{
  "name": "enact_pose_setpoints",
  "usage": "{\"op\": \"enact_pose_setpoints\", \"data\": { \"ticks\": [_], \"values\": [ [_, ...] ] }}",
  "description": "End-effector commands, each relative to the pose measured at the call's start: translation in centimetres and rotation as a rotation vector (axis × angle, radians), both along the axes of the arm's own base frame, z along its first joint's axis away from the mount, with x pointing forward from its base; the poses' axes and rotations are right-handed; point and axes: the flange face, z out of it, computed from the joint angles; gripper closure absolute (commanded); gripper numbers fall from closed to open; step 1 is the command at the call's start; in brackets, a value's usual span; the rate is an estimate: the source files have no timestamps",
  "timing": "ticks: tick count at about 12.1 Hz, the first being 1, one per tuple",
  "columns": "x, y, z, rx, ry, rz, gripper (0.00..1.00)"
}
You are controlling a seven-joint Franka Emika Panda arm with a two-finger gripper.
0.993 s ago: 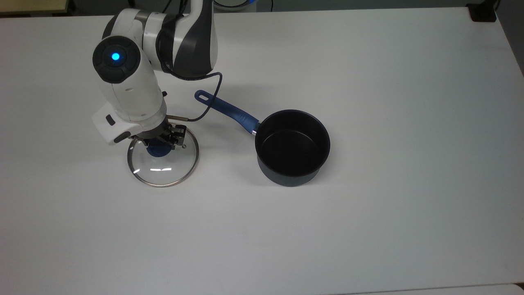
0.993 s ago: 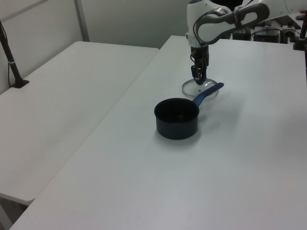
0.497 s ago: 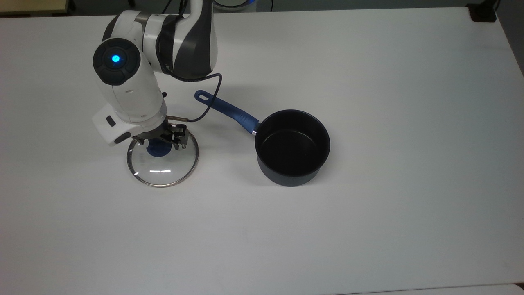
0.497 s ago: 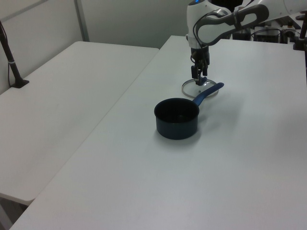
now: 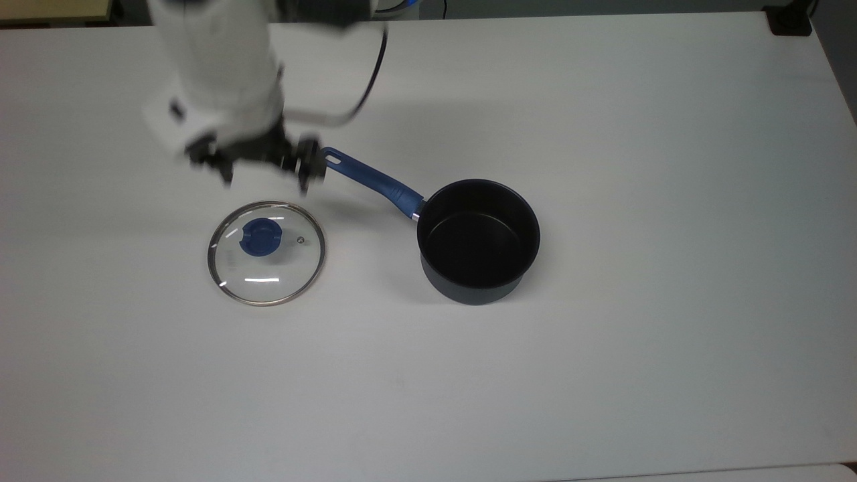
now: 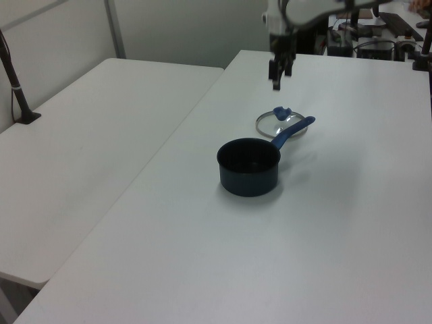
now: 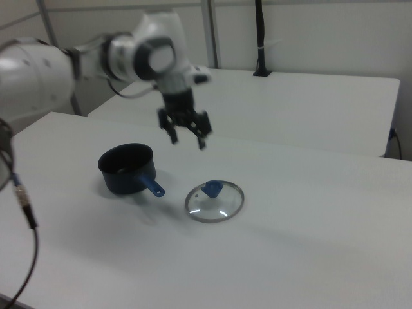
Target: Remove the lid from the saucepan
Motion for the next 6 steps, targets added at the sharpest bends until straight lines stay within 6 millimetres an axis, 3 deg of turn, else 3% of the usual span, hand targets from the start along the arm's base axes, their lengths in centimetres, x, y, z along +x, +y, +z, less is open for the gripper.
{"op": "enact_pose_setpoints", "data": {
  "ticks": [1, 3, 6],
  "values": [
    [-7.6, 4.6, 9.0, 0.012, 0.004, 0.039, 0.00],
    [-10.2, 7.1, 10.5, 0.015, -0.002, 0.077, 0.00],
    [-10.7, 8.6, 10.4, 0.015, 0.030, 0.100, 0.00]
  ]
}}
